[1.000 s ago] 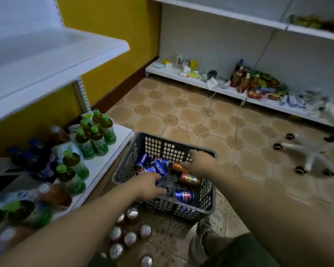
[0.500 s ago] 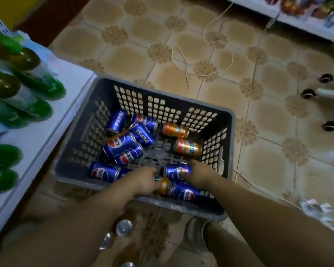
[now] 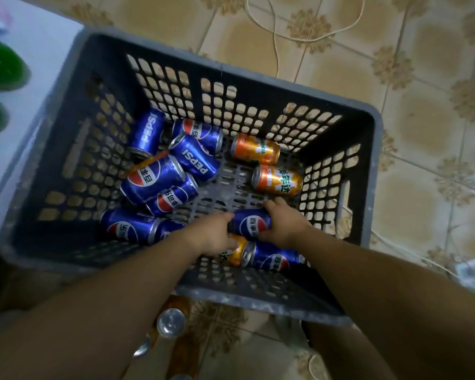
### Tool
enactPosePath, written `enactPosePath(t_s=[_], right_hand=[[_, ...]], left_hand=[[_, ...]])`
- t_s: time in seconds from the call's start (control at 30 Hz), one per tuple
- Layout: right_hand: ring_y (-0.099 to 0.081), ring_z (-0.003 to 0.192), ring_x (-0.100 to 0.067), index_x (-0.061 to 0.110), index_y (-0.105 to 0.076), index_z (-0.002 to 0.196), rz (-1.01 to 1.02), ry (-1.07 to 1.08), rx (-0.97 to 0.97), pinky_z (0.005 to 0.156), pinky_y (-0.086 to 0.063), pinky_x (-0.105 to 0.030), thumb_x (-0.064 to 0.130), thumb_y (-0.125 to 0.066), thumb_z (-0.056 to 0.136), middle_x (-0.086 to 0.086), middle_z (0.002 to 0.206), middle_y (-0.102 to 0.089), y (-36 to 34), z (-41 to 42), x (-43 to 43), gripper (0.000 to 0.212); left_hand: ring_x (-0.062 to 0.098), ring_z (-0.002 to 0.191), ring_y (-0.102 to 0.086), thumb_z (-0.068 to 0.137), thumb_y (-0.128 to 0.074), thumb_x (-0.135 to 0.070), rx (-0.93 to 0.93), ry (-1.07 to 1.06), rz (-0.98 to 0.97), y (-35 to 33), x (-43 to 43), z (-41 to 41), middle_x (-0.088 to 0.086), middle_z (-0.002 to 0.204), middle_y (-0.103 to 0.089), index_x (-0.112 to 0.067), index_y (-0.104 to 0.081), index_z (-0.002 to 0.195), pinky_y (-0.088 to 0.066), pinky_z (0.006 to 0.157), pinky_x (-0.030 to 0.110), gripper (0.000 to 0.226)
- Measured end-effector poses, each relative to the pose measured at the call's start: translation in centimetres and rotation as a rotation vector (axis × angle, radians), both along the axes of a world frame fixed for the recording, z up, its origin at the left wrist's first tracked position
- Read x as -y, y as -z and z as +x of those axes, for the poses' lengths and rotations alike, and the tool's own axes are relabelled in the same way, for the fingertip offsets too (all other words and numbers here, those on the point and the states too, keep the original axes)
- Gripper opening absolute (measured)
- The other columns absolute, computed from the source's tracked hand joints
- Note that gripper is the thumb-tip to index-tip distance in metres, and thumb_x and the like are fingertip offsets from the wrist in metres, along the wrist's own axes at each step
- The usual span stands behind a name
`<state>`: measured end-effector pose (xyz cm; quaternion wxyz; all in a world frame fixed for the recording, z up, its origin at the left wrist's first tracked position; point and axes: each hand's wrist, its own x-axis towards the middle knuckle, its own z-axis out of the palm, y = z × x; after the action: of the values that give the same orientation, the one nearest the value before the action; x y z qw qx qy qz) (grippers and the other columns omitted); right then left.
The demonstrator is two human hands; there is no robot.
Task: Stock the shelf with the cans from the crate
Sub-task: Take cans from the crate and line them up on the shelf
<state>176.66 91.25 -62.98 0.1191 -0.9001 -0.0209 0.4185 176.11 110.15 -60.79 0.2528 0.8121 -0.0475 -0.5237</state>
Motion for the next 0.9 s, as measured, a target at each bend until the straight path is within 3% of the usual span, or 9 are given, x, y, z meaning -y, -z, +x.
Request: enactPosePath(t_s=[0.23, 0.3, 0.37, 0.47, 0.57, 0.67, 0.8, 0.9], right_hand=[[-0.055, 0.109, -0.014, 0.028, -0.042, 0.134, 0.441, 0.484, 0.221, 0.082, -0.055, -0.027, 0.025, -0.080, 0.073, 0.008, 0.119, -0.048, -12.4, 0.1, -3.1, 0.072], [-0.053, 0.109, -0.011, 0.031, -0.041, 0.135, 0.570, 0.581, 0.253, 0.078, -0.054, -0.023, 0.022, -0.078, 0.076, 0.011, 0.118, -0.047, -17.2, -0.4, -4.4, 0.071], [-0.057, 0.107, -0.012, 0.034, -0.042, 0.133, 0.693, 0.656, 0.319, 0.079, -0.058, -0.029, 0.022, -0.078, 0.075, 0.011, 0.118, -0.049, -21.9, -0.9, -6.1, 0.069], [-0.057, 0.101, -0.008, 0.036, -0.040, 0.133, 0.851, 0.743, 0.501, 0.081, -0.057, -0.030, 0.023, -0.079, 0.075, 0.014, 0.112, -0.051, -29.1, -2.0, -9.2, 0.071], [-0.058, 0.105, -0.009, 0.027, -0.041, 0.138, 0.993, 0.821, 0.620, 0.086, -0.054, -0.031, 0.036, -0.079, 0.074, 0.007, 0.119, -0.054, -35.7, -3.4, -12.5, 0.076], [-0.065, 0.099, -0.012, 0.031, -0.046, 0.124, 1.087, 0.669, 0.542, 0.081, -0.058, -0.032, 0.037, -0.081, 0.074, 0.005, 0.113, -0.063, -41.6, -5.1, -15.9, 0.061], [-0.067, 0.089, -0.007, 0.026, -0.052, 0.122, 1.081, 0.378, 0.571, 0.076, -0.057, -0.026, 0.036, -0.081, 0.073, 0.007, 0.103, -0.067, -49.8, -7.2, -20.7, 0.058], [-0.066, 0.096, -0.012, 0.025, -0.048, 0.129, 1.166, 0.248, 0.558, 0.080, -0.058, -0.033, 0.038, -0.081, 0.072, 0.004, 0.111, -0.064, -55.0, -9.5, -25.2, 0.067]], left_hand=[[0.021, 0.118, -0.054, 0.077, -0.075, -0.029, 0.129, -0.212, -0.156, -8.3, -1.6, -0.8, 0.000, 0.135, -0.052, -0.030, -0.036, 0.141, -0.045, 0.102, 0.043, 0.075], [0.017, 0.116, -0.056, 0.064, -0.078, -0.037, 0.198, -0.332, -0.250, -12.1, -2.3, -1.3, -0.003, 0.132, -0.053, -0.034, -0.037, 0.138, -0.048, 0.100, 0.044, 0.084], [0.012, 0.112, -0.058, 0.053, -0.076, -0.046, 0.291, -0.448, -0.327, -16.2, -3.3, -1.9, -0.006, 0.129, -0.055, -0.035, -0.037, 0.137, -0.050, 0.097, 0.041, 0.093], [0.006, 0.106, -0.061, 0.055, -0.081, -0.035, 0.452, -0.596, -0.423, -23.6, -5.0, -3.1, -0.011, 0.118, -0.061, -0.037, -0.046, 0.126, -0.052, 0.094, 0.038, 0.079], [0.008, 0.099, -0.064, 0.064, -0.083, -0.016, 0.576, -0.750, -0.511, -31.1, -6.8, -4.6, -0.009, 0.106, -0.066, -0.035, -0.051, 0.114, -0.053, 0.090, 0.035, 0.062], [0.006, 0.092, -0.067, 0.068, -0.080, -0.001, 0.700, -0.870, -0.597, -37.9, -9.4, -7.2, -0.004, 0.102, -0.069, -0.022, -0.056, 0.113, -0.056, 0.078, 0.024, 0.055], [0.006, 0.094, -0.066, 0.070, -0.082, -0.011, 0.861, -0.902, -0.578, -44.9, -14.7, -12.4, -0.010, 0.105, -0.066, -0.039, -0.050, 0.107, -0.055, 0.080, 0.031, 0.056], [-0.004, 0.089, -0.063, 0.075, -0.079, -0.011, 0.959, -0.934, -0.555, -49.4, -19.3, -16.7, -0.014, 0.107, -0.064, -0.031, -0.046, 0.120, -0.051, 0.073, 0.016, 0.060]])
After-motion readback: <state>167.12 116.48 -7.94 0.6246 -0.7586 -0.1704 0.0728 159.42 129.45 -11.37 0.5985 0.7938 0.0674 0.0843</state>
